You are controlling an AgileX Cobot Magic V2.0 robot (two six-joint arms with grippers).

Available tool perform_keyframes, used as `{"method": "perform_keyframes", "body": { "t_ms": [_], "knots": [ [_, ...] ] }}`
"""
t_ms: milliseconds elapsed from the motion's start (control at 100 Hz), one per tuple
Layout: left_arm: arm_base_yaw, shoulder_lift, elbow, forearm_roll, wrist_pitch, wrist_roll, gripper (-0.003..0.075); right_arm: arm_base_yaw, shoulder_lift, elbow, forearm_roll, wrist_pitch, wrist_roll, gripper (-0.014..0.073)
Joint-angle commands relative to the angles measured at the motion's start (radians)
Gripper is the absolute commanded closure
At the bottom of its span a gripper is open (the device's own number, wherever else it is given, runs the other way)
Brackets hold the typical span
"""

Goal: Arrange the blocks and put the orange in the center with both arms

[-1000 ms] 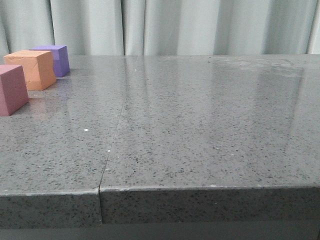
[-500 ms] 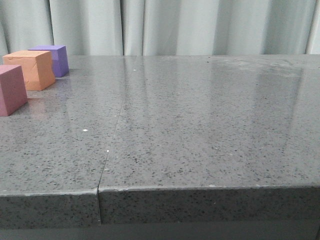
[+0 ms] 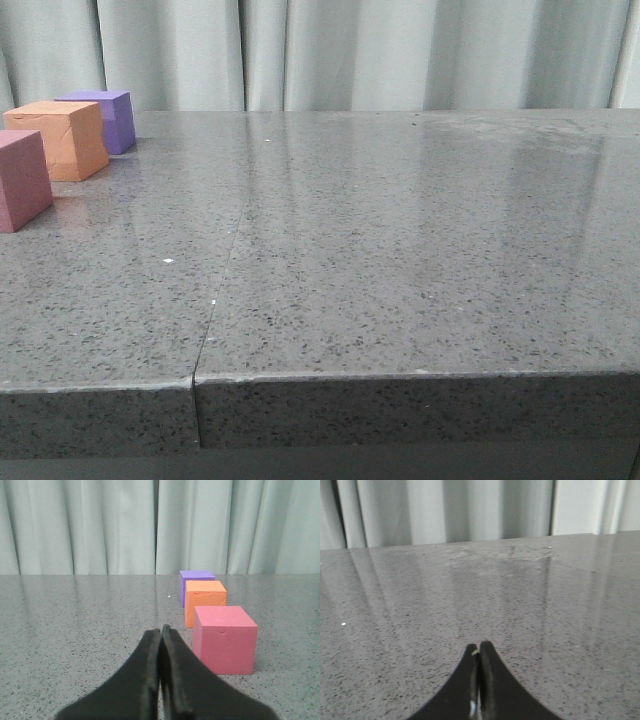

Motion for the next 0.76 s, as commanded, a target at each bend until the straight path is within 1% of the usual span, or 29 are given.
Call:
{"method": "perform_keyframes", "body": {
  "t_ms": [0, 750],
  "knots": [
    [0.003, -0.03, 0.04, -0.008, -0.076, 0.0, 0.0741, -0.018, -0.051, -0.014, 0.0, -0.035, -0.01, 0.0662],
    [0.003, -0.028, 0.04, -0.008, -0.076, 0.0, 0.0741, -0.021, -0.052, -0.013, 0.0, -0.019, -0.01, 0.0662]
  ]
}}
